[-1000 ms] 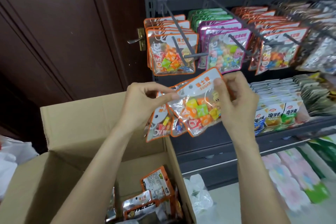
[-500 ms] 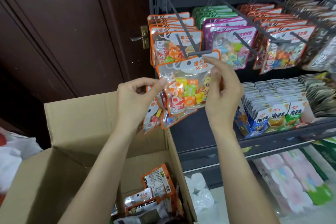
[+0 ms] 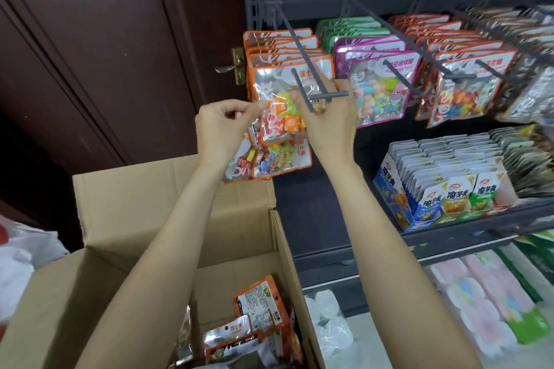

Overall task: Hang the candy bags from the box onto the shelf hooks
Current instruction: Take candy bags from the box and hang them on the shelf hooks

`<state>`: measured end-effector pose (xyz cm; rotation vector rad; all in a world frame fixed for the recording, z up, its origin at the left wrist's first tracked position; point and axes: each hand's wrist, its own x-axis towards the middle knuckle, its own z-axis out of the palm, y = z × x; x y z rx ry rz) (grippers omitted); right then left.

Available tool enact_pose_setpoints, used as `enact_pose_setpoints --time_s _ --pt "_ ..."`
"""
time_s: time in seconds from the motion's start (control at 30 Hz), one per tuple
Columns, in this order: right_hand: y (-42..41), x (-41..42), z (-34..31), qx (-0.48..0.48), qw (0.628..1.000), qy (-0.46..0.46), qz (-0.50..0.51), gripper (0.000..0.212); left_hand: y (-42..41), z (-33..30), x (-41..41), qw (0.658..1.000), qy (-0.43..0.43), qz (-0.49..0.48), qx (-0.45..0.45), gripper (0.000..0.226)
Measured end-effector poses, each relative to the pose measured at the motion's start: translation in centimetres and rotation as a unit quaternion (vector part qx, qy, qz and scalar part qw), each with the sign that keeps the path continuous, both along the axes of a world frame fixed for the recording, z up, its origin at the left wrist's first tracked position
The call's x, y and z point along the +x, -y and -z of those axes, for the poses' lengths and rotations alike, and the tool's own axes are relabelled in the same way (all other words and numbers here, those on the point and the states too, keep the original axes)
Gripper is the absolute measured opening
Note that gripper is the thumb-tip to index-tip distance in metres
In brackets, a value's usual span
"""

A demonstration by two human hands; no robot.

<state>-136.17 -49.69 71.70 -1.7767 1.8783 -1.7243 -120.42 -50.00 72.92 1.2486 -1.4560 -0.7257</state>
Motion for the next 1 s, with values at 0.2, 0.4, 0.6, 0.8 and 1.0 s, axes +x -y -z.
enact_pose_setpoints --time_s 0.2,0.4,0.6,0.8,1.0 --pt "2.0 0.3 1.1 -0.047 0.998 0.043 0.007 0.045 -0.1 0.1 1.4 0.999 0.045 0.020 0.020 0.014" --pt "0.5 0.3 2.1 -0.028 0.999 -0.040 0.008 0.046 -4.4 3.4 5.5 0.995 0.067 0.037 0.059 0.008" --pt "-8.6 2.4 5.9 0.095 0.971 0.177 -0.128 0.069 -7.6 2.9 5.0 0.986 -0.157 0.028 0.056 0.010" --pt "-11.4 2.4 6.6 0.224 0.823 0.442 -0.277 0.044 -7.9 2.2 1.7 0.951 -0.270 0.073 0.129 0.013" --pt "-11.7 1.0 5.9 0.134 0.837 0.503 -0.172 0.037 -9.1 3.0 0.1 0.951 -0.204 0.225 0.066 0.058"
